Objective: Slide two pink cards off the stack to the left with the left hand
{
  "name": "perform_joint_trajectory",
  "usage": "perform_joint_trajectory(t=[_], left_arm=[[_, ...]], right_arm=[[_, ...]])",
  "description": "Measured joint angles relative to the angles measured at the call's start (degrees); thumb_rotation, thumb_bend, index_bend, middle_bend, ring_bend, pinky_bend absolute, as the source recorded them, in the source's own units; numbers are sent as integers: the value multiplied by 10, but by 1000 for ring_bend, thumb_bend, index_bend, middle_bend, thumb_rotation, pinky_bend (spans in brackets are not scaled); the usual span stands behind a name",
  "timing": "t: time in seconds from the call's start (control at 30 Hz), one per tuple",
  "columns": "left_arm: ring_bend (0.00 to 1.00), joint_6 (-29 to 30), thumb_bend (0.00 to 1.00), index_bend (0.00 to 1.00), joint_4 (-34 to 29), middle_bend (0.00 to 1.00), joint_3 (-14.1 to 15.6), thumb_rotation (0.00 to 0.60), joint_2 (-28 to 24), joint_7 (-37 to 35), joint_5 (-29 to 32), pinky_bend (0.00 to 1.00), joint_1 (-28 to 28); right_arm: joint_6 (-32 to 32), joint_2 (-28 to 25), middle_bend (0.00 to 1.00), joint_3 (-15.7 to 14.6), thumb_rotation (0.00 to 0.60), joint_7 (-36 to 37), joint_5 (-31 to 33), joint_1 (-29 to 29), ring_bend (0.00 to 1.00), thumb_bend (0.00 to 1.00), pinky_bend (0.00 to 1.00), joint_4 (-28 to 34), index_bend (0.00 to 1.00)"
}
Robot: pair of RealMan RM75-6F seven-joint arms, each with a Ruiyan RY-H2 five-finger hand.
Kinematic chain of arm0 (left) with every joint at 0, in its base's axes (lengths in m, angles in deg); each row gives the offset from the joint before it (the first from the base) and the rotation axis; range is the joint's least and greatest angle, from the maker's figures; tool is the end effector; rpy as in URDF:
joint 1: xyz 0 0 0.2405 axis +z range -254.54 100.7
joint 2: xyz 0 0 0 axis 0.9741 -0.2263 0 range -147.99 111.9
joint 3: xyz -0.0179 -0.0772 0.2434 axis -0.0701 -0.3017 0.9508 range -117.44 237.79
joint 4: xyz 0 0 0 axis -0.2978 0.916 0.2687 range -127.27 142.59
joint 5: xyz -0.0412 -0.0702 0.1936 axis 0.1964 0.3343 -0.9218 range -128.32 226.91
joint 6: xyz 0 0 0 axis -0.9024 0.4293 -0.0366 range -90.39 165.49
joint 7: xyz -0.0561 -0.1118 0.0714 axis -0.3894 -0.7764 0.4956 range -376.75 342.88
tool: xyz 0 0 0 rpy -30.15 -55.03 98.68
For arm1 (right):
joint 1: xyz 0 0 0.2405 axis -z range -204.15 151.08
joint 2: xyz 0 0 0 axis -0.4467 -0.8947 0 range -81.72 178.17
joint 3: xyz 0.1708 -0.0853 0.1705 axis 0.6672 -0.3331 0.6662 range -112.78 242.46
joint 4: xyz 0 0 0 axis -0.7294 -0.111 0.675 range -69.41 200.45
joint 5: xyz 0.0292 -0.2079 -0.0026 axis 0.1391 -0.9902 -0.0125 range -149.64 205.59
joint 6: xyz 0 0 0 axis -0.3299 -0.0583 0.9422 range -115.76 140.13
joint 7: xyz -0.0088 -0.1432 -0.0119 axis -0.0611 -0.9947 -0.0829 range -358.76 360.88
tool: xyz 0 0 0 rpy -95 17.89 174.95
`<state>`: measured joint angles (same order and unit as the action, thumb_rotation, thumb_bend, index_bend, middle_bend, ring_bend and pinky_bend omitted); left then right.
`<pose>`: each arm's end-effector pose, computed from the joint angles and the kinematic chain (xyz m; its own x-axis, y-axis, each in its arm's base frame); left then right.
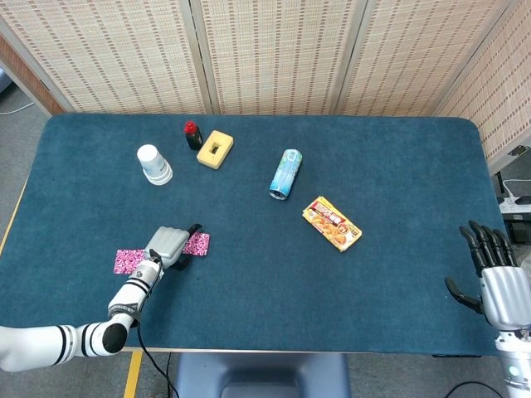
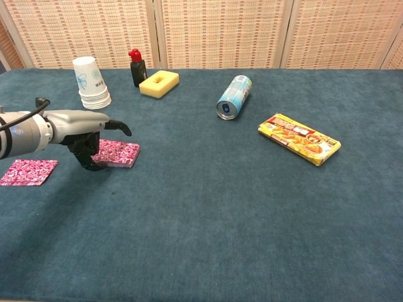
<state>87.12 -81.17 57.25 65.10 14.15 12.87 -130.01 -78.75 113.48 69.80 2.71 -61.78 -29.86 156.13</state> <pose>-0.1660 0.3549 -0.0133 0.5423 0.4617 0.7020 0.8397 -0.2680 -0.4723 -0.3024 -0.1793 0.1704 0.3737 0.1246 0.9191 -0.9225 -0.0533 0.3823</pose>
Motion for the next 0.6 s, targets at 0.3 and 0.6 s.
perform_joint_trajectory(t=[0.3, 0.6], left_arm=[[1000, 8, 374, 107, 4, 1000, -2, 600, 9, -5, 2, 1000, 3], [1000, 20, 369, 108, 30, 1000, -5, 600, 37, -14, -9, 1000, 13]], right_arm=[[1, 1, 0, -1, 600, -2, 0, 0, 0, 218, 51, 0, 0], [0, 0, 0, 0, 600, 0, -1, 0, 0, 218, 51, 0, 0]])
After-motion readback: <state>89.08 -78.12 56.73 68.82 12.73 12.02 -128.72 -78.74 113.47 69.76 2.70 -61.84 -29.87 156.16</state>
